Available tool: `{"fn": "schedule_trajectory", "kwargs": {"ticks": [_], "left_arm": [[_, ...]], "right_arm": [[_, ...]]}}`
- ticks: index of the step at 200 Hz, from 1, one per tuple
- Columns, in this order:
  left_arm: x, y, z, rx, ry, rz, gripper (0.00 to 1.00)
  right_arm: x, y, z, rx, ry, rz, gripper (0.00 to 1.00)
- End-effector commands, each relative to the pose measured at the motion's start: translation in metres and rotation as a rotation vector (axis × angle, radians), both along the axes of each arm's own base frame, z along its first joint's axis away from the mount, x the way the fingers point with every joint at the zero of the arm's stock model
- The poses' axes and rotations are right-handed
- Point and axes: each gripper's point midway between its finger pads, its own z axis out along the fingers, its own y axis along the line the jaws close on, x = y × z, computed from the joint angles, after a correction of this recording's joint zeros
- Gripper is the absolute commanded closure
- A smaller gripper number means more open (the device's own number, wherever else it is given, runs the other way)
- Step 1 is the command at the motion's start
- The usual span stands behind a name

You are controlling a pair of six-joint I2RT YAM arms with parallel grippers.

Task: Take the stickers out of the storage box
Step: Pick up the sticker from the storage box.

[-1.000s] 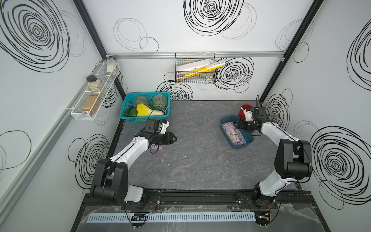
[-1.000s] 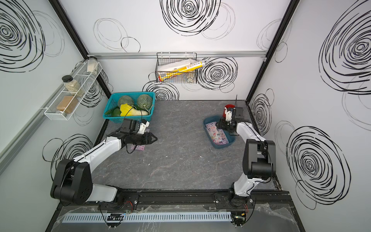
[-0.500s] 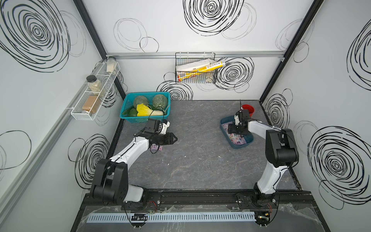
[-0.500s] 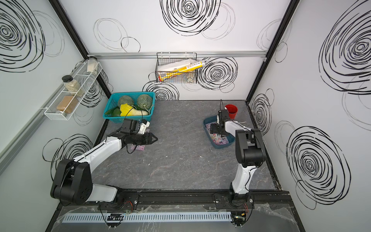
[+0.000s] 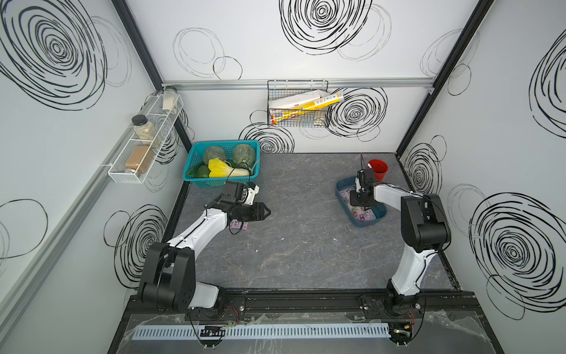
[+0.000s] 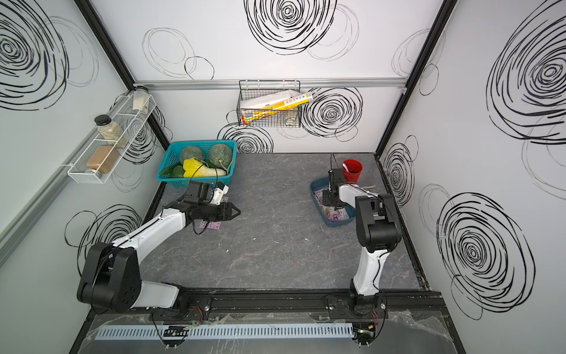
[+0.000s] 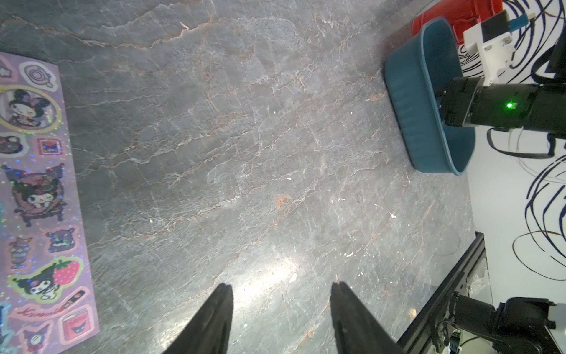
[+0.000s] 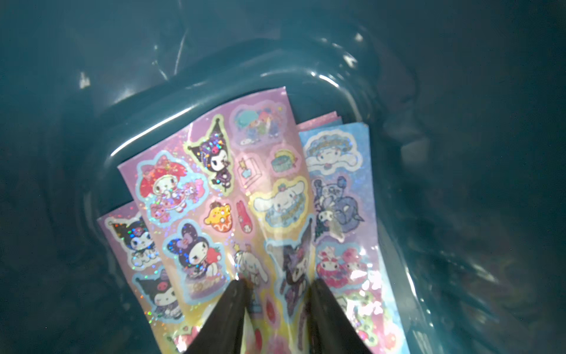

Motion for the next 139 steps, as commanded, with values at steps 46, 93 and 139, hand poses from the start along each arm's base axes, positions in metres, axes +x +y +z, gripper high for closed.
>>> {"fn": "schedule_trajectory", "kwargs": {"ticks": [46,93,139], "left_arm": [[0.001,-0.003,0.005,0.009,-0.028,-0.021,0.43],[0.000,-0.005,0.006,0.012,-0.031,-0.027,0.43],[-0.002,-0.010,0.005,0.019,-0.034,-0.041,0.43]], "right_arm": [[0.012,0.032,0.070,0.288,-0.114,0.065,0.69],[0.010,0.011,0.091,0.462,-0.154,0.037,0.76],[0.007,0.016,0.103,0.625,-0.169,0.057,0.76]]}}
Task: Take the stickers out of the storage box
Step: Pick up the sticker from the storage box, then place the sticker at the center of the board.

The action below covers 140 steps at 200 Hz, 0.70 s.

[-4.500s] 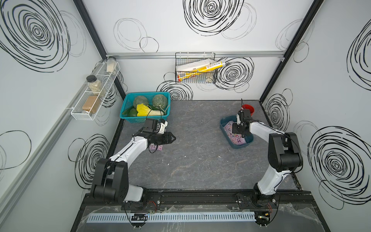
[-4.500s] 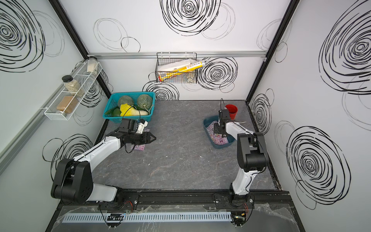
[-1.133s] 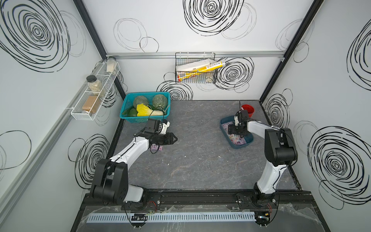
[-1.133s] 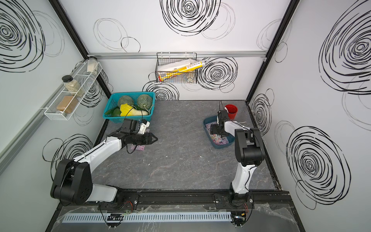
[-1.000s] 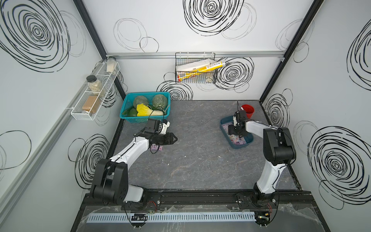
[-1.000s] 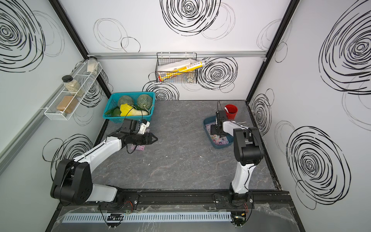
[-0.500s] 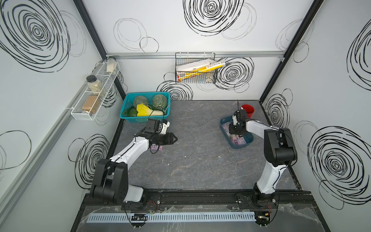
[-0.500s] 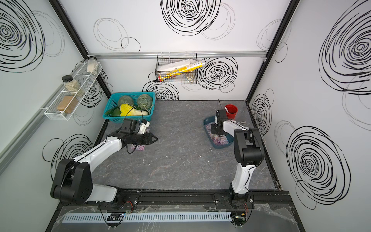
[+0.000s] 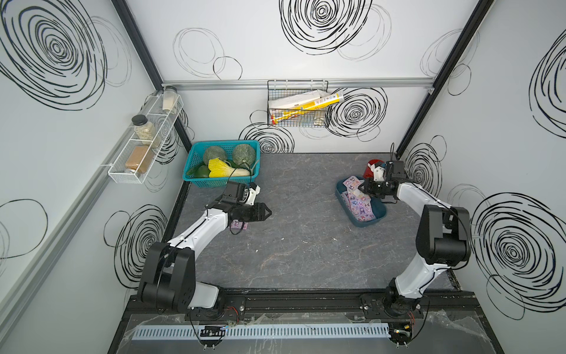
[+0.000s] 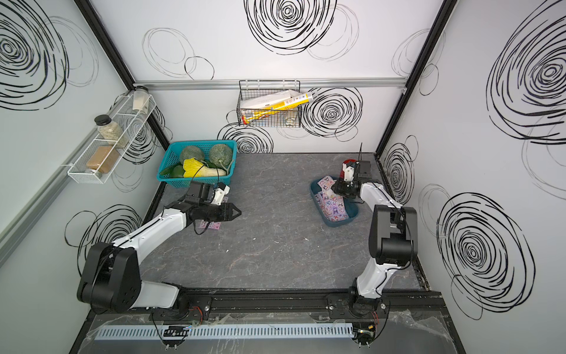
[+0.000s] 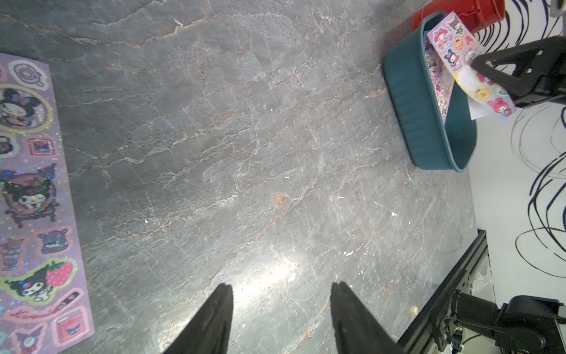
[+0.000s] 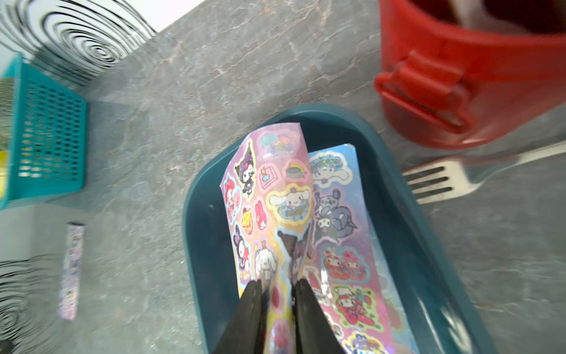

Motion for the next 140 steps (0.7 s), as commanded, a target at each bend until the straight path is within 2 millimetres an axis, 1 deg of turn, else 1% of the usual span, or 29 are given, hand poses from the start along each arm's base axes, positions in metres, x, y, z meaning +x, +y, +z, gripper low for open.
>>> {"fn": "schedule_trajectory", "kwargs": {"ticks": [1,13,23,31,45,62,80,87,97,110,140], "left_arm": [[0.000,-0.006,0.006,0.011,-0.032,-0.029,0.43],[0.000,-0.012,0.008,0.019,-0.044,-0.041,0.43],[0.000,-0.021,0.013,0.022,-0.058,-0.050,0.43],[0.002,-0.030,0.020,0.002,-0.073,-0.049,0.43],[0.002,-0.061,0.034,-0.073,-0.104,-0.070,0.42],[0.000,-0.105,0.047,-0.173,-0.116,-0.130,0.42],[0.003,-0.145,0.049,-0.193,-0.108,-0.197,0.42],[0.003,-0.157,0.048,-0.180,-0.102,-0.220,0.42],[0.005,-0.173,0.052,-0.169,-0.104,-0.251,0.42],[0.005,-0.190,0.060,-0.182,-0.118,-0.279,0.42],[0.011,-0.206,0.081,-0.324,-0.117,-0.271,0.40]], "right_arm": [[-0.004,0.018,0.018,0.138,-0.034,0.059,0.76],[-0.004,0.020,0.023,0.197,-0.041,0.069,0.76],[-0.004,0.020,0.027,0.239,-0.045,0.076,0.76],[-0.003,0.019,0.030,0.262,-0.048,0.077,0.76],[-0.002,0.017,0.035,0.300,-0.054,0.074,0.76],[-0.002,0.016,0.044,0.342,-0.068,0.082,0.76],[-0.003,0.012,0.051,0.359,-0.078,0.084,0.76],[-0.005,0.011,0.052,0.361,-0.076,0.084,0.76],[-0.007,0.011,0.055,0.368,-0.080,0.091,0.76],[-0.012,0.012,0.060,0.370,-0.088,0.097,0.76],[-0.027,0.014,0.065,0.348,-0.104,0.098,0.75]]}}
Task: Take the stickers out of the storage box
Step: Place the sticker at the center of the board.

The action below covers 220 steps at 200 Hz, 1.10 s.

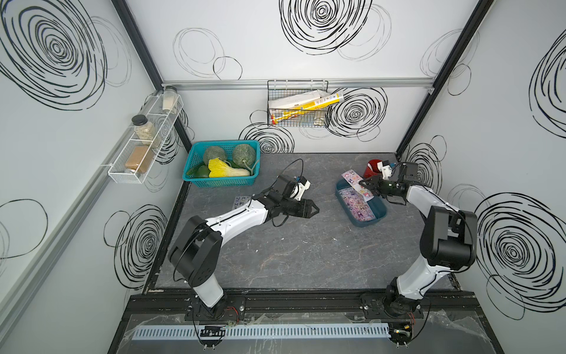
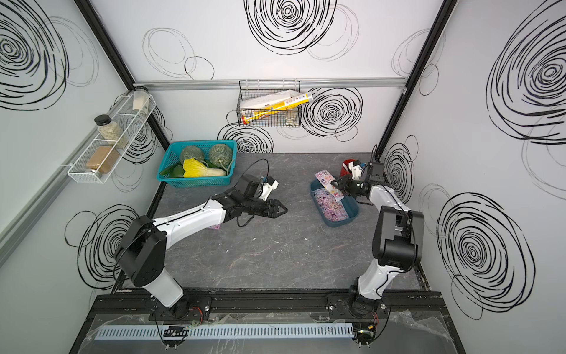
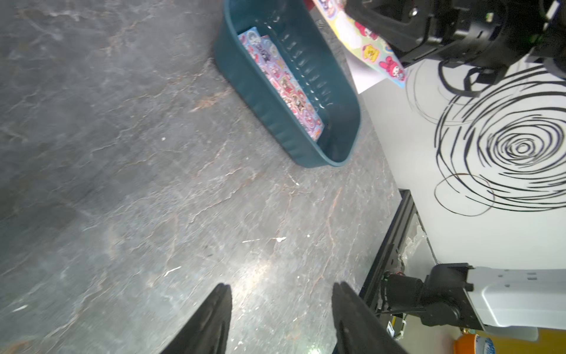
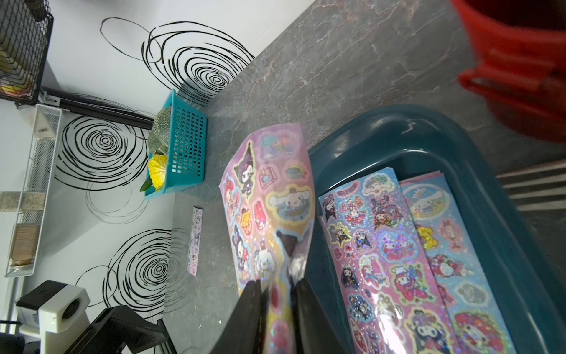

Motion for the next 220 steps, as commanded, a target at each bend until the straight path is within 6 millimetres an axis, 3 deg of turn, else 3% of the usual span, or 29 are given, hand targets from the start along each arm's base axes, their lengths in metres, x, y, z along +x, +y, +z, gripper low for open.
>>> {"fn": "schedule_trajectory", "kwargs": {"ticks": [1,44,93,122,165,220], "left_arm": [[0.015,-0.015,0.033,-0.146,-0.017,0.016,0.40],[0.028,-0.037,0.071,-0.363,0.006,0.031,0.38],[0.039,-0.056,0.105,-0.566,0.025,0.028,0.39],[0.039,-0.066,0.111,-0.603,0.039,0.013,0.40],[0.037,-0.066,0.121,-0.630,0.031,0.009,0.42],[0.041,-0.073,0.118,-0.642,0.051,0.005,0.48]], "right_arm": [[-0.017,0.007,0.019,0.008,-0.047,0.027,0.75],[-0.046,0.017,0.031,0.033,-0.068,0.027,0.75],[-0.063,0.040,0.067,0.073,-0.127,0.029,0.74],[-0.067,0.062,0.087,0.099,-0.160,0.046,0.74],[-0.069,0.070,0.092,0.106,-0.164,0.040,0.74],[-0.076,0.085,0.104,0.136,-0.176,0.061,0.74]]}}
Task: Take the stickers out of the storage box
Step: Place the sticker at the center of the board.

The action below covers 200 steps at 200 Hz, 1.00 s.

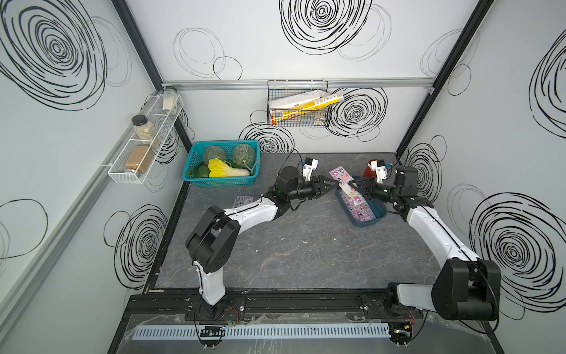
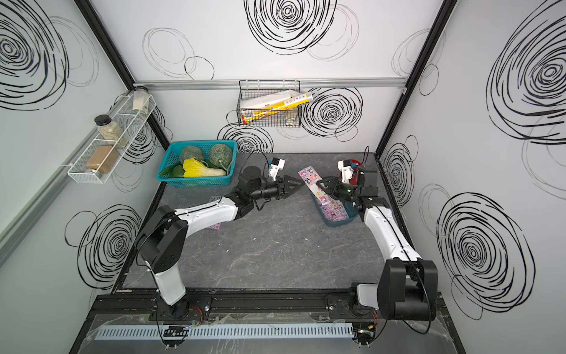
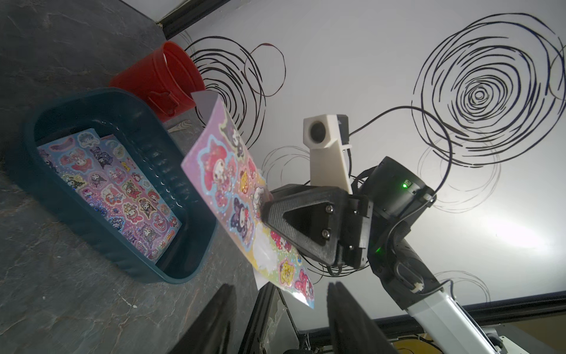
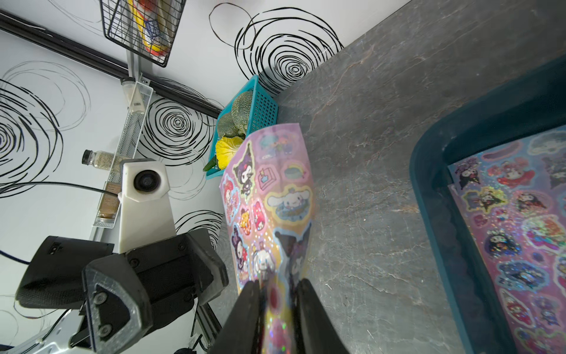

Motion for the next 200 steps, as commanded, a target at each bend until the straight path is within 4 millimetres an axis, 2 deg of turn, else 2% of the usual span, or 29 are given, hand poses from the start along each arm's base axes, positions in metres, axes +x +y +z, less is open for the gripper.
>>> {"fn": "schedule_trajectory", "kwargs": {"ticks": [1,54,69,85,115,144,159,192,200], "left_arm": [[0.001,-0.008,0.020,-0.058,-0.051,-0.023,0.48],[0.005,-0.012,0.022,-0.064,-0.052,-0.022,0.54],[0.006,-0.012,0.025,-0.071,-0.057,-0.020,0.60],[0.006,-0.012,0.026,-0.073,-0.061,-0.019,0.71],[0.004,-0.009,0.025,-0.062,-0.065,-0.012,0.75],[0.004,0.001,0.028,-0.052,-0.079,0.007,0.94],[0.004,0.011,0.030,-0.044,-0.090,0.024,1.00],[0.003,0.043,0.029,0.024,-0.122,0.057,1.00],[0.002,0.050,0.028,0.051,-0.137,0.049,1.00]], "right_arm": [[-0.003,0.007,0.017,0.018,-0.048,0.002,0.74],[-0.008,0.019,0.024,0.032,-0.056,0.025,0.74],[-0.010,0.024,0.022,0.030,-0.052,0.035,0.74],[-0.011,0.027,0.021,0.029,-0.047,0.040,0.74],[-0.013,0.029,0.021,0.029,-0.047,0.037,0.73],[-0.014,0.028,0.024,0.024,-0.051,0.032,0.71],[-0.015,0.027,0.027,0.020,-0.054,0.024,0.62],[-0.007,0.025,0.041,-0.023,-0.070,0.026,0.32],[-0.002,0.027,0.045,-0.028,-0.072,0.040,0.28]]}}
